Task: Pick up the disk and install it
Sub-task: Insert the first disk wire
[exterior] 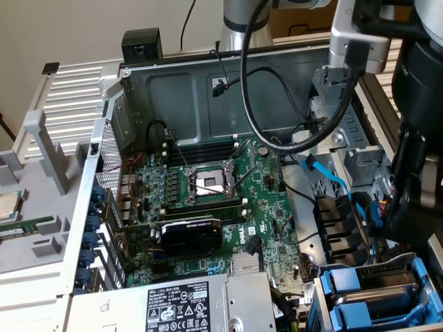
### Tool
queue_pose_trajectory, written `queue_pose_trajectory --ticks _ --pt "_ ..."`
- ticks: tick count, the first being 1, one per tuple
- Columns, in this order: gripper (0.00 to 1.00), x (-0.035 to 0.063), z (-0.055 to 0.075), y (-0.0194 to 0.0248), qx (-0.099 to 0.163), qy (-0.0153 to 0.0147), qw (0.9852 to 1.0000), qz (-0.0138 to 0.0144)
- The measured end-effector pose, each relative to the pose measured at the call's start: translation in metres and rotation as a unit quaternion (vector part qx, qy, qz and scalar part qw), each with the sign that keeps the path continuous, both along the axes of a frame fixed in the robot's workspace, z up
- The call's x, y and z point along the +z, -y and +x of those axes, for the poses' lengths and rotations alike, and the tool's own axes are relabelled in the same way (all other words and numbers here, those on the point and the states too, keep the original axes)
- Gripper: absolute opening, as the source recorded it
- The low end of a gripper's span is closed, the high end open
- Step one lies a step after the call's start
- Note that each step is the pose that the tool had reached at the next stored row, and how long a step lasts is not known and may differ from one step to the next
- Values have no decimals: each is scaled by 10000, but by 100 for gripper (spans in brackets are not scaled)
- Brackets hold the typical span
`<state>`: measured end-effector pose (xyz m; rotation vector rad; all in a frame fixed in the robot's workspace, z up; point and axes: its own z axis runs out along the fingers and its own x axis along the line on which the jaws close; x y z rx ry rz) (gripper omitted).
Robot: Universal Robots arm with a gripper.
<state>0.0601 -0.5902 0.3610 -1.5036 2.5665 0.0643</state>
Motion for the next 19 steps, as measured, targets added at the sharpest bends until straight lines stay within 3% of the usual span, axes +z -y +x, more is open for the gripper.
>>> queue_pose_trajectory --ticks 7,10,12,16,17,19 --pt "73 -21 -20 0 -325 -4 9995 0" --pt "73 -40 -23 -2 -428 -32 9991 -2" --pt "73 -49 -29 -5 -471 -85 9989 -3" --pt "73 -50 -34 -9 -540 -227 9983 -10" --pt "73 -50 -35 -11 -551 -252 9982 -11" --pt "73 -51 -35 -26 -565 -265 9980 -12"
